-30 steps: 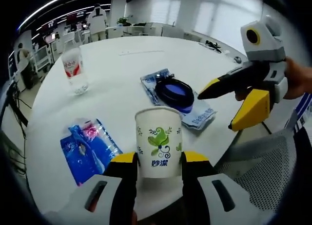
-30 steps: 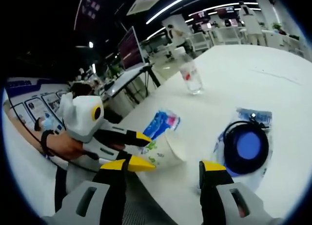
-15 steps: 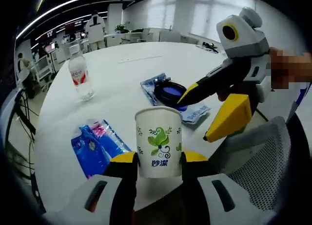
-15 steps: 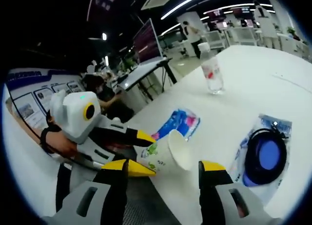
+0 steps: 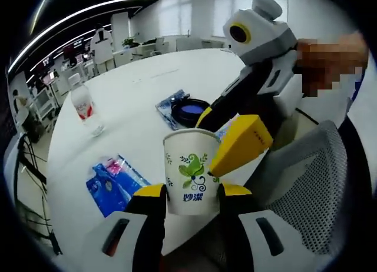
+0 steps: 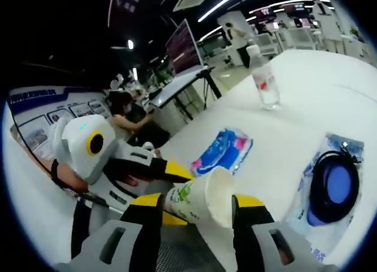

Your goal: Arrange the tabletop items into an orderly group along one side of the table until the central work area is clear of visible clutter.

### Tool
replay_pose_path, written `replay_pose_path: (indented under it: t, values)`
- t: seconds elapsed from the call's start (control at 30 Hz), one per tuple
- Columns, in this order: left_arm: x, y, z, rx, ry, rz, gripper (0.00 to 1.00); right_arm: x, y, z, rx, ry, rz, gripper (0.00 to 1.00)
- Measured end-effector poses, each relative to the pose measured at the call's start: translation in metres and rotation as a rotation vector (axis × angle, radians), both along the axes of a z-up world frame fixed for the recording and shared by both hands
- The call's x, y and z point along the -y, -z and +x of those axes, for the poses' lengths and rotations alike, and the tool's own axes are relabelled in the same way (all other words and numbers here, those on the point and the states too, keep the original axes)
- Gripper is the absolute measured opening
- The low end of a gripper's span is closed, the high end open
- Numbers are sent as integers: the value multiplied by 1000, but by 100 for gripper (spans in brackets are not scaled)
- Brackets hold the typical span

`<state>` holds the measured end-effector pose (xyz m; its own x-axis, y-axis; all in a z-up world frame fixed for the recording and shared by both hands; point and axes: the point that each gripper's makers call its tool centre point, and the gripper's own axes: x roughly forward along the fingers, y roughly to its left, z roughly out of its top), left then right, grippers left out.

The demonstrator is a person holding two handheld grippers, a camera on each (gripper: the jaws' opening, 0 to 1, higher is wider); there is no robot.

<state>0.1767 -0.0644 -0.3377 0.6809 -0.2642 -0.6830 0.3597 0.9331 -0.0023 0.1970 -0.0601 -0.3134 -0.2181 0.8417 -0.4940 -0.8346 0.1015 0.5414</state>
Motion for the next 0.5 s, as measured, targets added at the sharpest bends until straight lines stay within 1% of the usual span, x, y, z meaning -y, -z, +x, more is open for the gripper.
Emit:
replay_pose_path:
  t: [0.1, 0.2, 0.37, 0.43, 0.5]
  values:
    - [2, 3, 1, 0, 27, 19, 35, -3, 1, -2, -12, -6, 9, 36]
    - [4, 3, 1, -3, 55, 39, 35, -5, -3, -7, -37, -15, 15, 29]
    - [8, 2, 3, 0, 89, 62, 35, -7, 2, -7, -49, -23, 12, 24]
    - [10, 2, 4, -1, 103, 70, 35, -9, -4, -10, -53, -28, 11, 19]
    - [10, 2, 6, 0, 112, 74, 34, -10, -2, -10, -62, -40, 14, 12]
